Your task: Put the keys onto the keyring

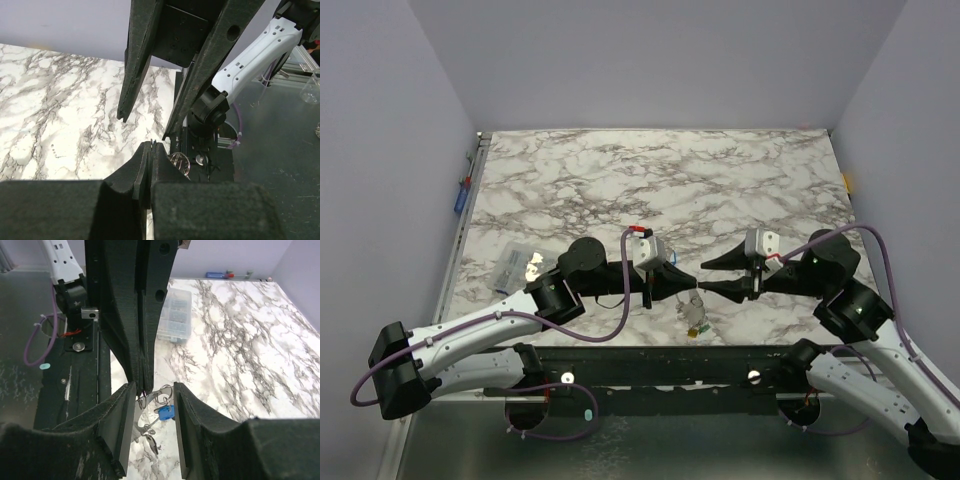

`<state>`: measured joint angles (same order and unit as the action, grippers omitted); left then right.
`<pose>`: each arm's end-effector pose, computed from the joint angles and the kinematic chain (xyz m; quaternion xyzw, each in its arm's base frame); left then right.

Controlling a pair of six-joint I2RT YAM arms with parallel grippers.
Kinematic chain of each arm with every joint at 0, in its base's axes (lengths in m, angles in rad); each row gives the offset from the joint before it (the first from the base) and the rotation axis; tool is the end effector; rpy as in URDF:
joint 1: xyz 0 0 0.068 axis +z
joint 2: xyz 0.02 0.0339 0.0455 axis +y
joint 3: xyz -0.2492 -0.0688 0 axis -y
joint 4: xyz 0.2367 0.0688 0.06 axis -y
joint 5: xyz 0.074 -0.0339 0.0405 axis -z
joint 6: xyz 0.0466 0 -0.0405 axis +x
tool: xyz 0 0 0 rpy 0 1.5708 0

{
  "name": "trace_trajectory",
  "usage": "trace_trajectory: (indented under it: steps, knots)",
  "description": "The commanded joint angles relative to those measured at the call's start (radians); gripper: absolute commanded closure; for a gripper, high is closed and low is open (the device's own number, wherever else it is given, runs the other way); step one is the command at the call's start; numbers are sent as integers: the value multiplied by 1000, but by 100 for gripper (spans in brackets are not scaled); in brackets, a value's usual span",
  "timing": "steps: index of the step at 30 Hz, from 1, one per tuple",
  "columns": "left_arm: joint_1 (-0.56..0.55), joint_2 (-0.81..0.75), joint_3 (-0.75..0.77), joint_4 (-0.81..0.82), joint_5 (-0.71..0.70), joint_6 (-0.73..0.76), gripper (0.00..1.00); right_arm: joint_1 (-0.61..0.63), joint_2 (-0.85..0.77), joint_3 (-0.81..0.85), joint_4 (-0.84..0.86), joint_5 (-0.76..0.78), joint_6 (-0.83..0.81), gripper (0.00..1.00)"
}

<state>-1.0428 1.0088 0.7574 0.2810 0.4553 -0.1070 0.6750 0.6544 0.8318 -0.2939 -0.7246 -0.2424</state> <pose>0.1068 -0.2239 0.3270 0.4506 0.5326 -0.5120 0.5011 0.1000 0.1196 0.3534 -0.5206 0.5220 0.3920 0.5503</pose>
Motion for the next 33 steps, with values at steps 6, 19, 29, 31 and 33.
trace_trajectory:
  steps: [6, 19, 29, 31, 33]
  knots:
    - [-3, -22, 14, 23, -9, 13, 100, 8, -3, 59, -188, 72, -110, 61]
    - [-4, -21, 13, 38, -15, 4, 100, 7, 35, 45, -175, 24, -115, 63]
    - [-4, -18, 8, 50, -23, 1, 100, 7, 68, 40, -154, -14, -106, 68]
    - [-4, -18, 7, 54, -27, -2, 100, 7, 70, 37, -147, -18, -102, 69]
    - [-4, -17, 4, 58, -31, -6, 100, 8, 72, 38, -141, -21, -99, 71]
